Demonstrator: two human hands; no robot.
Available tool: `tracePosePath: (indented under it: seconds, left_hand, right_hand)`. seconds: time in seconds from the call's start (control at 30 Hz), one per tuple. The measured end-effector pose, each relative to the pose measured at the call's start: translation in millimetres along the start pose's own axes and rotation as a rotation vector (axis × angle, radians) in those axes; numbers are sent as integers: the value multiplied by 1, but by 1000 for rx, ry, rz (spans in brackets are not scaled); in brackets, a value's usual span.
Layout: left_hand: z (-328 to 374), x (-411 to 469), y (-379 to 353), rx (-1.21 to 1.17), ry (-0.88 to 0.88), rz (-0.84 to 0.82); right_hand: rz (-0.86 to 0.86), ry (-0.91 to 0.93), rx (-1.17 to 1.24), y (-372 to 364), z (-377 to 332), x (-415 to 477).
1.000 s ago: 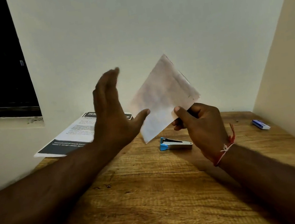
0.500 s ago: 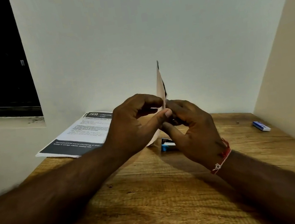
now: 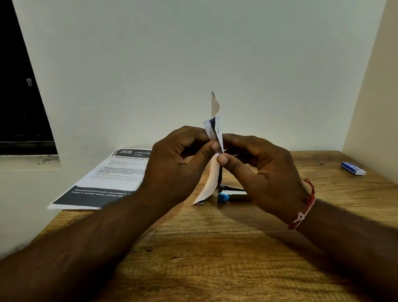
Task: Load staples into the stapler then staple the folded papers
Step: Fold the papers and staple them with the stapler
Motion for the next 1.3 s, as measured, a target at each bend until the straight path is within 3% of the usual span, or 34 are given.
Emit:
tracePosePath:
  seconds: [0.13,0.33,0.8,1.03,1.3]
  left_hand:
    - [2,-1,0,36,-75,-15]
    - [1,-1,-4,78,-103,0]
    - [8,0,-4,-30,-32,-40]
    - [4,0,-6,-106,96,-55]
    - [-1,-1,-4,-57,115,-118]
  right_hand:
    - [45,-82,150,-1,-2,-2]
    - [78,-88,120,2,2,-1]
    - [48,-140,169,0,-7,0]
    - [34,-173,157,1,-5,2]
    - [75,-255,224,3,-4,3]
Point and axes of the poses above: each hand's wrist, its own x-axis towards the middle knuckle, its own y-axis out of the back of the hand, z = x × y, the point moved 1 cm from there along x, towards the middle knuckle, and after that the axes turned 15 degrees about -z, right-handed, at the moved point
